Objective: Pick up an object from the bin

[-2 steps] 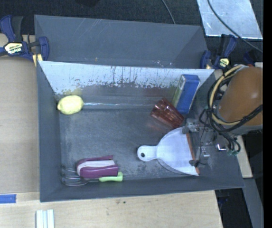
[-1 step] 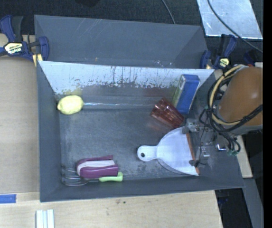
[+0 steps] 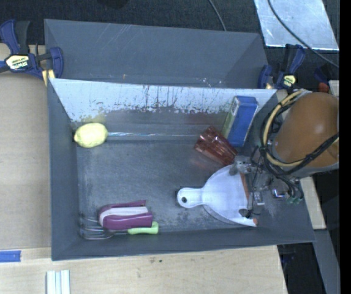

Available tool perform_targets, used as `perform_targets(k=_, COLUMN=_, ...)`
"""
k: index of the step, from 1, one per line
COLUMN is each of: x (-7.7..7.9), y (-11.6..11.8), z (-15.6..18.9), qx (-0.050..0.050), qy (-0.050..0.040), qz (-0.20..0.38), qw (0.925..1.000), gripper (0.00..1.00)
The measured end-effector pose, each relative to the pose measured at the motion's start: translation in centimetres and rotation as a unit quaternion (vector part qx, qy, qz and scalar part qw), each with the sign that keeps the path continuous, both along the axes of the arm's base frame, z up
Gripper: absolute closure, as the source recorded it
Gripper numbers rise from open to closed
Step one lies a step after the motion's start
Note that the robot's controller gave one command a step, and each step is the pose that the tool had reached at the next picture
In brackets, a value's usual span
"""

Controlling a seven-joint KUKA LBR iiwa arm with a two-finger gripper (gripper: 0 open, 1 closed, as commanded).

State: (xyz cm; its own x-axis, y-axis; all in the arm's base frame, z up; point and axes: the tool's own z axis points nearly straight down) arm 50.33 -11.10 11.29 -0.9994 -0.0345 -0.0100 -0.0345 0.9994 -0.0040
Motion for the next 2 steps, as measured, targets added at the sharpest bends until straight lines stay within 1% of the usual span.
perform_targets(k=1, x=0.1, y=0.6, z=3.5, qx=-0.002, qy=0.0006, qz=0.232, qw=0.9727, gripper=0.00)
perform_targets(k=2, x=-0.9, y=3.6, z=-2.4, qx=0.001, qy=0.0028, qz=0.066, qw=0.9978, gripper=0.00)
